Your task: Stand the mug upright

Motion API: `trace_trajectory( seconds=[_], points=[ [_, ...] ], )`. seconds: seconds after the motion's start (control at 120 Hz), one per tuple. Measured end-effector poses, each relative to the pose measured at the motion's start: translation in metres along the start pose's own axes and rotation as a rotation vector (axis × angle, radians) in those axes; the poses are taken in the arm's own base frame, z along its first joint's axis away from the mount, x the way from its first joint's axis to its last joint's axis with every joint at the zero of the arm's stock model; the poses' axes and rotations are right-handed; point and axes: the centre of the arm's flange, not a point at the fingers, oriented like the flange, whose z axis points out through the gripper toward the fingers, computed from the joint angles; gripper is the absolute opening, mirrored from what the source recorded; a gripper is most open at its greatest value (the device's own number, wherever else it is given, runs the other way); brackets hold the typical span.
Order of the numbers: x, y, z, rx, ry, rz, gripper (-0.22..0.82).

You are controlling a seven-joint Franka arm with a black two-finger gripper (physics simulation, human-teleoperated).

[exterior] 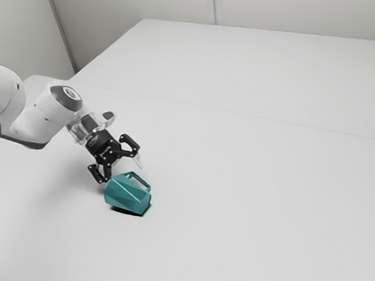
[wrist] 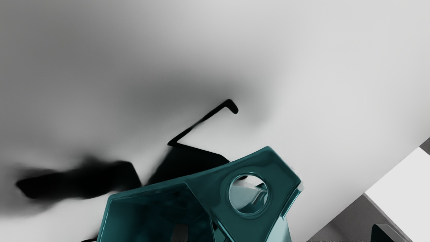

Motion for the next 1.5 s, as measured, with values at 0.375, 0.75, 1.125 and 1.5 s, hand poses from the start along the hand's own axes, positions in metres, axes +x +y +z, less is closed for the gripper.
trace_trajectory(
  seconds=[0.375,0.75,1.125,1.5],
  points=[
    [0.000,0.002,-0.002,0.010,0.008,-0.007,-0.07],
    [-0.012,0.030,-0.012,0.065,0.037,0.041,-0.17],
    [-0.063,0.106,-0.037,0.415,0.202,0.262,-0.18],
    [-0.087,0.135,-0.026,0.783,0.408,0.439,-0.18]
  ],
)
